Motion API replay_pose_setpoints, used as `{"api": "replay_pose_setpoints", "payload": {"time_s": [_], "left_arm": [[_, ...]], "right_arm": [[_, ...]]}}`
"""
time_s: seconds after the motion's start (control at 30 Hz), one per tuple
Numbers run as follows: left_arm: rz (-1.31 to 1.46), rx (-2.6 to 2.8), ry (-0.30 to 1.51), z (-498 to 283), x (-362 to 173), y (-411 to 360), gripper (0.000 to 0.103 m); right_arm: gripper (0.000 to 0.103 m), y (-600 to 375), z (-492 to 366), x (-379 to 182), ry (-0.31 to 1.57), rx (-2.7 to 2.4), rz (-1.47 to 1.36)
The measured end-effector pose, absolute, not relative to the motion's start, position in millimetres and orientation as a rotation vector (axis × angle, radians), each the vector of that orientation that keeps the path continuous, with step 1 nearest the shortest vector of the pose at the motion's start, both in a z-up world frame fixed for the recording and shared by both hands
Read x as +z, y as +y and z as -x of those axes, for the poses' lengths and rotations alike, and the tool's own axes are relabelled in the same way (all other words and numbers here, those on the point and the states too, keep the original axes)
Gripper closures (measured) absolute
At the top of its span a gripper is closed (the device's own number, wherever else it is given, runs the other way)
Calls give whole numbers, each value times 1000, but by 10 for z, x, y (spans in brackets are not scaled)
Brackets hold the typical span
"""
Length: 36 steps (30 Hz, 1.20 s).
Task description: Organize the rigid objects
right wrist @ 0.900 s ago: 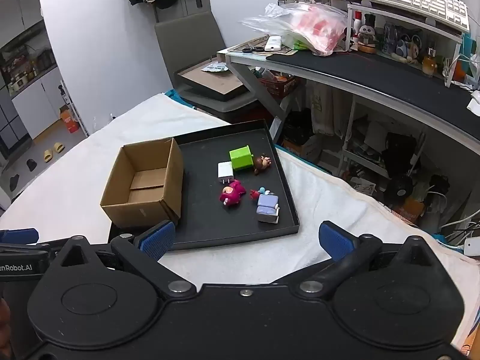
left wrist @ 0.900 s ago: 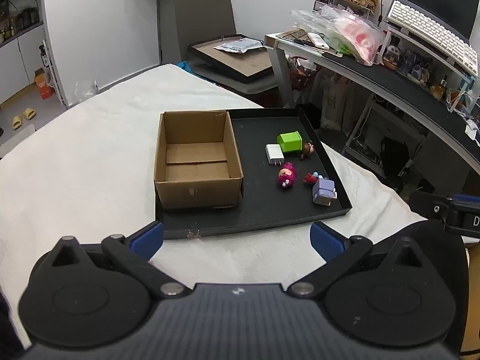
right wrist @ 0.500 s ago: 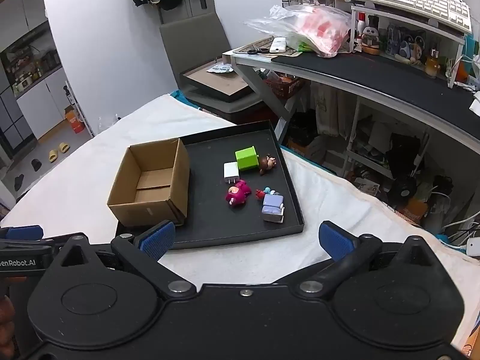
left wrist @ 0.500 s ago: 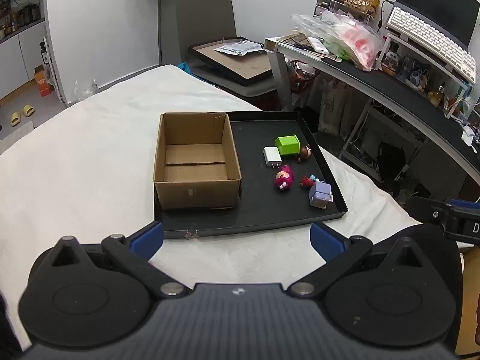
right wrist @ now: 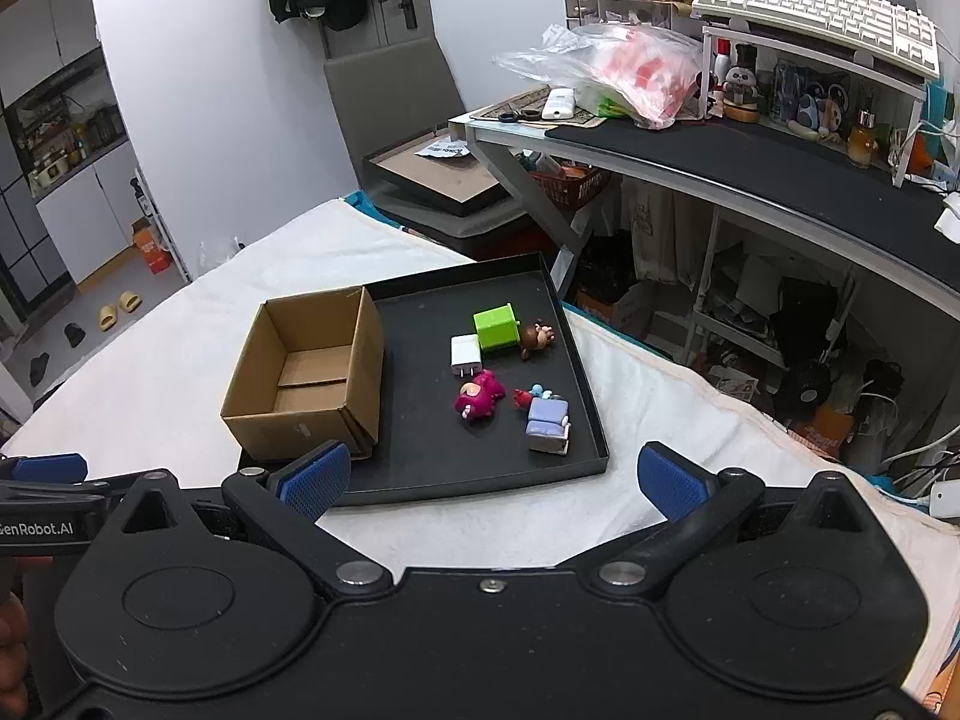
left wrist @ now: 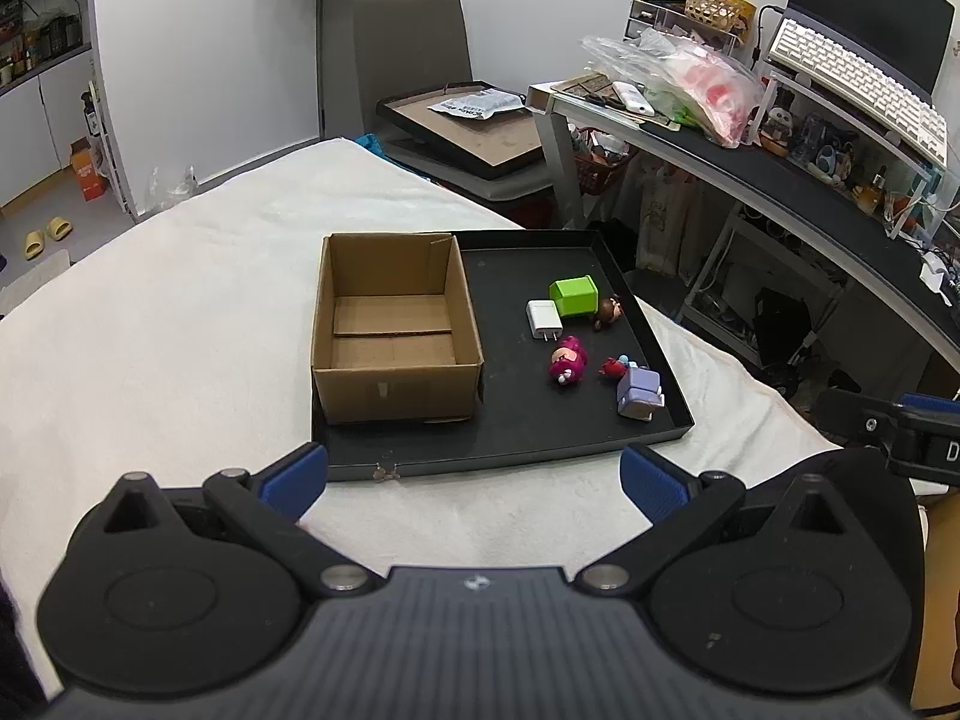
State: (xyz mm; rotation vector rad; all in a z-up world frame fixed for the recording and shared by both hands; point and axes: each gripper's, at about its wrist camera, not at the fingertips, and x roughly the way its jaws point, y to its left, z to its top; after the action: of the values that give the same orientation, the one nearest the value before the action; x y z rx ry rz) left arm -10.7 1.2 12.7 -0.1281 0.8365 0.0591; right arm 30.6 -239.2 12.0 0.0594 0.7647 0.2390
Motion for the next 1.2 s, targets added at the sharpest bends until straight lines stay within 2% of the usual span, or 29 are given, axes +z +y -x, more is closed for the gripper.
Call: {"api": "replay_pose_setpoints", "payload": {"time_s": [1.2], "left_arm": [[124, 45, 824, 119, 153, 18, 0]], "right_arm": [[0, -2363, -247, 162, 740, 225, -46]]}}
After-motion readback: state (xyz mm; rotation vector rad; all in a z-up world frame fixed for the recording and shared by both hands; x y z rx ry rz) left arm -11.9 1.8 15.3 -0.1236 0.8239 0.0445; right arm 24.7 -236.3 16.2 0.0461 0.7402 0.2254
